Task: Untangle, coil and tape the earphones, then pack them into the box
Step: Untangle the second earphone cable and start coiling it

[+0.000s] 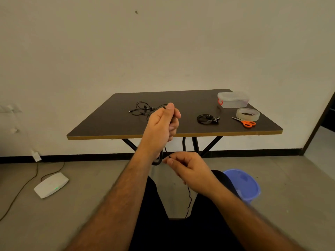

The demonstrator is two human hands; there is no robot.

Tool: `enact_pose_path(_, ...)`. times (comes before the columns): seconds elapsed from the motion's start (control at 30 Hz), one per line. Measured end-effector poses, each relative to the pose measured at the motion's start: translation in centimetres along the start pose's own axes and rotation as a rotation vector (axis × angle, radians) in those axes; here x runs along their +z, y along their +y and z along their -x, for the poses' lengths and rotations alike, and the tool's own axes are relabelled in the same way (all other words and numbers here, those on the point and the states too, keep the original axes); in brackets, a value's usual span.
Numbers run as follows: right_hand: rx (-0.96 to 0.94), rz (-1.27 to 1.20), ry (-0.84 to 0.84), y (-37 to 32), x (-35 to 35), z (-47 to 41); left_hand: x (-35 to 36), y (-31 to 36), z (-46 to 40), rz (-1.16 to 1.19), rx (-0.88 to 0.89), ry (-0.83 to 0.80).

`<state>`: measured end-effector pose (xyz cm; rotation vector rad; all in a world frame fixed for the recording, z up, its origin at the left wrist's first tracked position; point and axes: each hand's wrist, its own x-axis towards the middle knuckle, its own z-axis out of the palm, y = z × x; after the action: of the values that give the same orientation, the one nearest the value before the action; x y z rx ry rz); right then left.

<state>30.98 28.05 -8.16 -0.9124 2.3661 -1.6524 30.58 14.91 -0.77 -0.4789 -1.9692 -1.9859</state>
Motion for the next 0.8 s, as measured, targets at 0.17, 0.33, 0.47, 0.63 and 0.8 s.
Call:
enact_pose_path(0.17, -0.060, 0.127, 0.002, -0.7, -0.4, 1.1, -0.5, -0.9, 0.0, -0.184, 0.072, 0.055)
enact_pose_path(0.33, -0.158, 0.141, 0.118, -2.0, -2.1, 1.1, -0.9, -2.9, 0.3, -0.420, 0.050, 0.053)
enact_pose_path(0.47, -0.167, 0.162, 0.179, -2.4, -3.9, 0.7, -0.9, -3.8, 0.4, -0.485, -0.008, 0.014)
enact_pose_path(0.63, -0.194, 0.170, 0.187, -2.6, -5.1, 0.4, -0.4, -4.1, 0.8, -0.537, -0.087, -0.058)
enact_pose_path(0.8, -0.206, 0.168, 0.231, -2.6, -6.4, 0.2, 0.2, -3.8, 1.8, -0.254, -0.240, -0.227)
